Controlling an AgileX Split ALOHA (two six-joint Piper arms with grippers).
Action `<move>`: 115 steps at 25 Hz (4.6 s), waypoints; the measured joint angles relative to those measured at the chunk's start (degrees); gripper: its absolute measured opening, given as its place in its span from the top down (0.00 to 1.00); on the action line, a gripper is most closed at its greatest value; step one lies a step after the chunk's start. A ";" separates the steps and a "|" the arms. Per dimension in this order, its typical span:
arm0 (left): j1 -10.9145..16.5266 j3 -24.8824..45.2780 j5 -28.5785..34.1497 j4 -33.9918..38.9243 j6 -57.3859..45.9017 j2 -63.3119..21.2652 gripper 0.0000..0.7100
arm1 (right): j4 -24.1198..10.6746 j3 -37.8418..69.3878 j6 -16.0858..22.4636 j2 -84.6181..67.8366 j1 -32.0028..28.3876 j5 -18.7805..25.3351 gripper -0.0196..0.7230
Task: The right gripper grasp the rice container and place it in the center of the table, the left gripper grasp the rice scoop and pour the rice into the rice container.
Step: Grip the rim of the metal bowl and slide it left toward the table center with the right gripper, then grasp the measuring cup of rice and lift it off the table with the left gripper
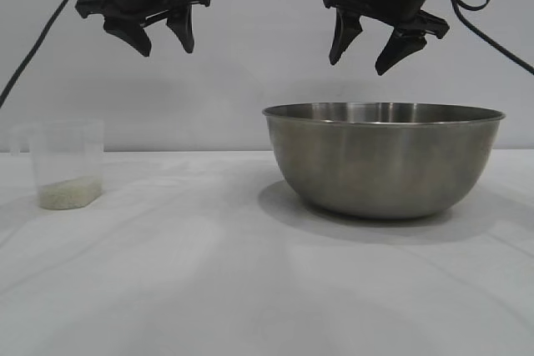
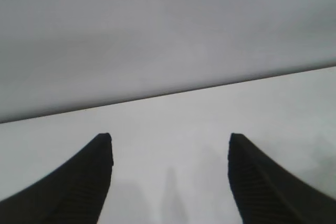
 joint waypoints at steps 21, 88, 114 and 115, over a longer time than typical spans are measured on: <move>0.00 0.00 1.34 2.40 0.00 0.00 0.35 | -5.36 -4.05 0.99 -8.93 -3.06 21.81 0.34; 0.00 -0.13 2.94 3.34 0.00 0.00 0.35 | -2.93 12.28 4.81 -1.46 -0.72 22.39 0.22; 0.00 -0.13 2.94 3.45 0.00 0.00 0.35 | -10.28 63.19 -1.80 -60.53 -1.20 -6.24 0.23; 0.00 -0.13 2.94 3.45 0.00 0.00 0.35 | -10.28 63.62 -1.80 -64.30 -1.20 -2.25 0.23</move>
